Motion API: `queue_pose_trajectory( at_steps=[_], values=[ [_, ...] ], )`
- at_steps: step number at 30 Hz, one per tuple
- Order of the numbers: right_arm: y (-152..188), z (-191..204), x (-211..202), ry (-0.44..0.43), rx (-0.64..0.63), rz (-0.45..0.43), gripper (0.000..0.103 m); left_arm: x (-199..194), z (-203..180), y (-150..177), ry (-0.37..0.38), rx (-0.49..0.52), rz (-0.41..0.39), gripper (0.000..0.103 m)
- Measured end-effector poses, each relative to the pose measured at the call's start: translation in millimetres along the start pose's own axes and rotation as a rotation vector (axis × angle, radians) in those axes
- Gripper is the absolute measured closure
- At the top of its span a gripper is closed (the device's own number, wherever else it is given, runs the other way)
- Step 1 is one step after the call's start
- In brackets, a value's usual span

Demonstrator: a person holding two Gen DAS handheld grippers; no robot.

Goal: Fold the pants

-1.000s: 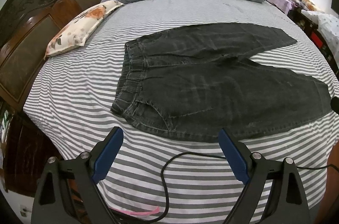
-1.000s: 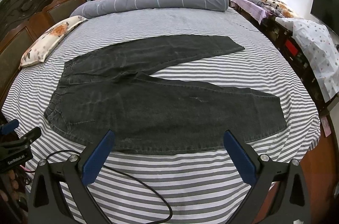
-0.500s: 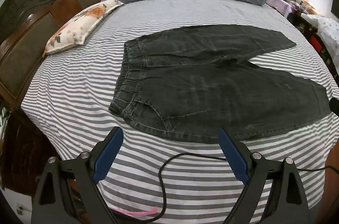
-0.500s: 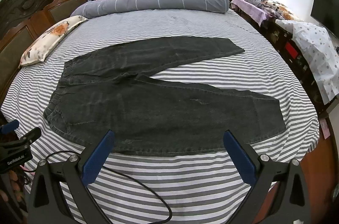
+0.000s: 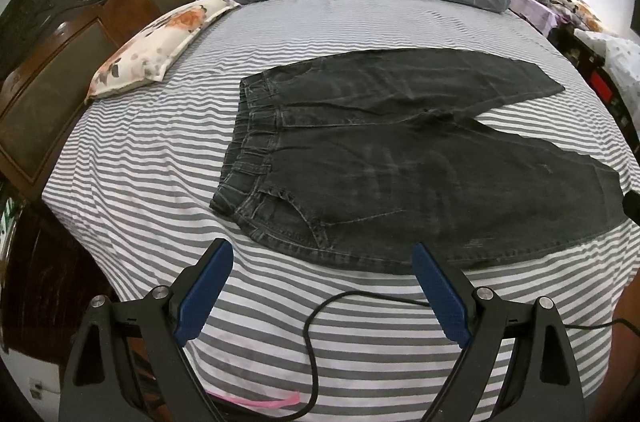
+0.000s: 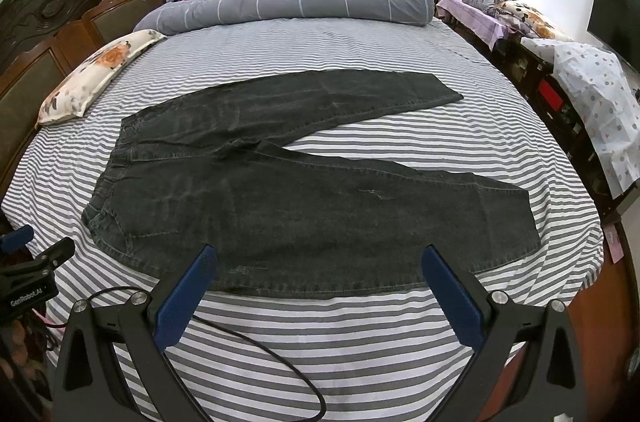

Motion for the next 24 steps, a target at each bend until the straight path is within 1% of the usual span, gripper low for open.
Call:
queue_pose_trajectory(
  at_steps=[17, 24],
  values=[
    [-0.8, 0.9, 0.8, 0.002, -0.003, 0.0, 0.001, 6.8, 6.9, -2.5, -0.012, 0.002, 0.008, 0.012],
    [-1.3, 1.4, 0.8, 0.002, 0.0, -0.001, 0.001, 12.3, 14.0, -4.3, -0.004, -0.002, 0.01, 0.012]
  ],
)
Point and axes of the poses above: each gripper's, at about its wrist camera, not at the fingertips, and x roughly the way its jaws point, z to its left, y to its underside, the point moved 1 cm from there along x, roughly the way its jaws point, and after that the axes turned 7 degrees about y, right-handed, at the moved point
